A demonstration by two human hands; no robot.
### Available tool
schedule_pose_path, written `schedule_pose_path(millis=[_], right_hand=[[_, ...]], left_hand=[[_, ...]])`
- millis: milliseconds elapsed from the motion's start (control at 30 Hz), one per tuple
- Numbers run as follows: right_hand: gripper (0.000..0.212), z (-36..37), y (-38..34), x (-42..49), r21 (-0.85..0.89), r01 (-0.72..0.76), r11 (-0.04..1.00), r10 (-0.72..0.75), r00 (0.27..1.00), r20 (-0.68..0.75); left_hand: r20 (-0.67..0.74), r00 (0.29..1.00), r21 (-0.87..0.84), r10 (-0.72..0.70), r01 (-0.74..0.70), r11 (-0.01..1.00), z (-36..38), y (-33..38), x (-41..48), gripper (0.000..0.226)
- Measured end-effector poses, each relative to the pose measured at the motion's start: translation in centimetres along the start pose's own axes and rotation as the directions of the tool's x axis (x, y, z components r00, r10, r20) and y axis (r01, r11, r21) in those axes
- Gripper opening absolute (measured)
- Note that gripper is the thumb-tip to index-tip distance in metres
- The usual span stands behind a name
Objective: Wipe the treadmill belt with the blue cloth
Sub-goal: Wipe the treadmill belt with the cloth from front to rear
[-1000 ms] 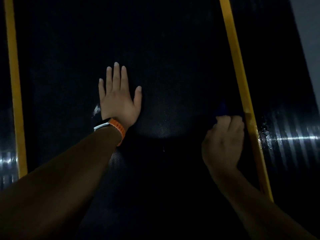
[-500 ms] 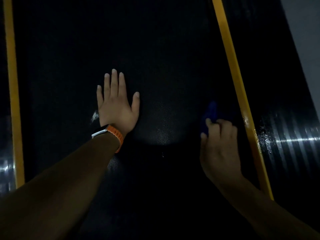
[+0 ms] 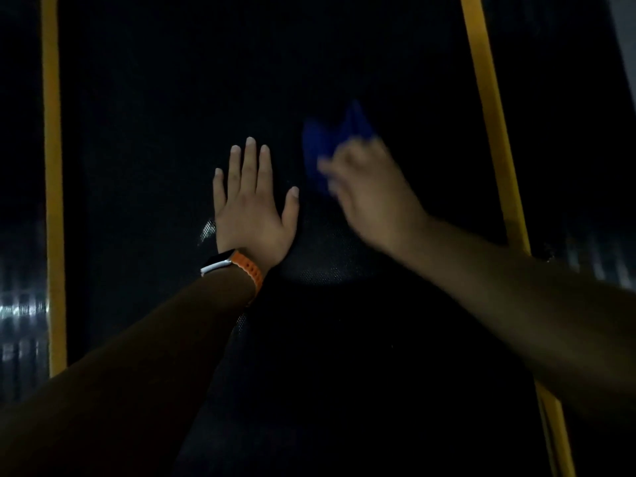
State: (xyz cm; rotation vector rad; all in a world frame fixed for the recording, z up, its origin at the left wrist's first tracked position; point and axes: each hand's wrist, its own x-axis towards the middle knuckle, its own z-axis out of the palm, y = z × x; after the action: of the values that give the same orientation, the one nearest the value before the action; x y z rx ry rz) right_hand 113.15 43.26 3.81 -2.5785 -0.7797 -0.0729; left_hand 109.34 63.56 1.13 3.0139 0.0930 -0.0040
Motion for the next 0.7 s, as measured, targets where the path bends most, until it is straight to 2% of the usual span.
schedule_pose_path(millis=[67, 133, 200, 233, 267, 300, 333, 367, 400, 433, 467, 533, 567, 633, 667, 700], right_hand=[[0.028, -0.7, -2.3, -8.3, 0.124, 0.166, 0.978, -0.188, 0.963, 0.195], [0.029, -1.5, -3.6, -13.4, 0.223, 0.295, 0.929, -0.356, 0.876, 0.325], [0.028, -1.8, -1.9, -11.3, 0.239, 0.458, 0.856, -0.516, 0.786, 0.341], [0.026, -1.9, -0.8, -8.3, 0.18, 0.523, 0.833, -0.552, 0.767, 0.326], [0.024, -1.8, 0.5, -4.7, 0.069, 0.559, 0.826, -0.555, 0.787, 0.27], [0.024, -1.7, 1.9, -0.7, -0.075, 0.516, 0.853, -0.5, 0.85, 0.168], [0.026, -2.2, 3.2, 3.1, -0.189, 0.373, 0.908, -0.368, 0.928, 0.063], [0.027, -2.4, 4.8, 6.2, -0.219, 0.191, 0.957, -0.199, 0.98, -0.016], [0.028, -2.5, 5.2, 7.7, -0.198, 0.049, 0.979, -0.054, 0.998, -0.022], [0.028, -2.2, 4.6, 7.7, -0.173, -0.024, 0.985, 0.022, 1.0, -0.014], [0.027, -1.9, 3.9, 6.0, -0.163, -0.022, 0.986, 0.023, 1.0, 0.003], [0.028, -1.5, 0.6, -1.3, -0.032, 0.135, 0.99, -0.131, 0.986, 0.103], [0.036, -1.5, -0.9, -5.9, 0.037, 0.198, 0.979, -0.202, 0.956, 0.212], [0.067, -1.5, -2.5, -13.0, 0.283, 0.186, 0.941, -0.297, 0.856, 0.423], [0.068, -1.8, -2.3, -13.1, 0.3, 0.292, 0.908, -0.402, 0.808, 0.431], [0.056, -1.7, -1.4, -11.8, 0.236, 0.428, 0.873, -0.487, 0.799, 0.354]], left_hand=[[0.015, 1.0, 0.003, 0.002, -0.002, 1.0, -0.1, 0.0, 0.0, 0.074], [0.007, 1.0, -0.006, -0.004, 0.004, 1.0, -0.2, 0.0, 0.0, 0.074], [0.006, 1.0, -0.005, -0.007, 0.007, 1.0, -0.2, 0.0, 0.0, 0.074], [0.013, 1.0, 0.003, -0.007, 0.007, 1.0, -0.2, 0.0, 0.1, 0.074], [0.018, 1.0, 0.011, -0.008, 0.008, 1.0, -0.2, 0.0, 0.1, 0.074], [0.016, 1.0, 0.014, -0.01, 0.009, 1.0, -0.2, 0.0, 0.1, 0.074], [0.008, 1.0, 0.013, -0.01, 0.01, 1.0, -0.1, 0.0, 0.1, 0.074], [0.002, 1.0, 0.009, -0.01, 0.01, 1.0, -0.1, 0.0, 0.1, 0.074], [0.0, 1.0, 0.005, -0.009, 0.009, 1.0, -0.1, 0.0, 0.1, 0.075], [0.001, 1.0, 0.003, -0.007, 0.007, 1.0, 0.0, 0.0, 0.1, 0.075], [0.001, 1.0, 0.003, -0.005, 0.005, 1.0, 0.0, 0.0, 0.1, 0.075], [0.01, 1.0, 0.007, -0.008, 0.008, 1.0, -0.1, -0.1, 0.1, 0.075], [0.017, 1.0, 0.004, -0.009, 0.009, 1.0, -0.2, -0.1, 0.1, 0.075], [0.015, 1.0, -0.004, -0.007, 0.007, 1.0, -0.2, 0.0, 0.1, 0.076], [0.009, 1.0, -0.003, -0.005, 0.005, 1.0, -0.2, 0.0, 0.1, 0.076], [0.008, 1.0, -0.001, -0.005, 0.005, 1.0, -0.3, 0.0, 0.1, 0.076]])
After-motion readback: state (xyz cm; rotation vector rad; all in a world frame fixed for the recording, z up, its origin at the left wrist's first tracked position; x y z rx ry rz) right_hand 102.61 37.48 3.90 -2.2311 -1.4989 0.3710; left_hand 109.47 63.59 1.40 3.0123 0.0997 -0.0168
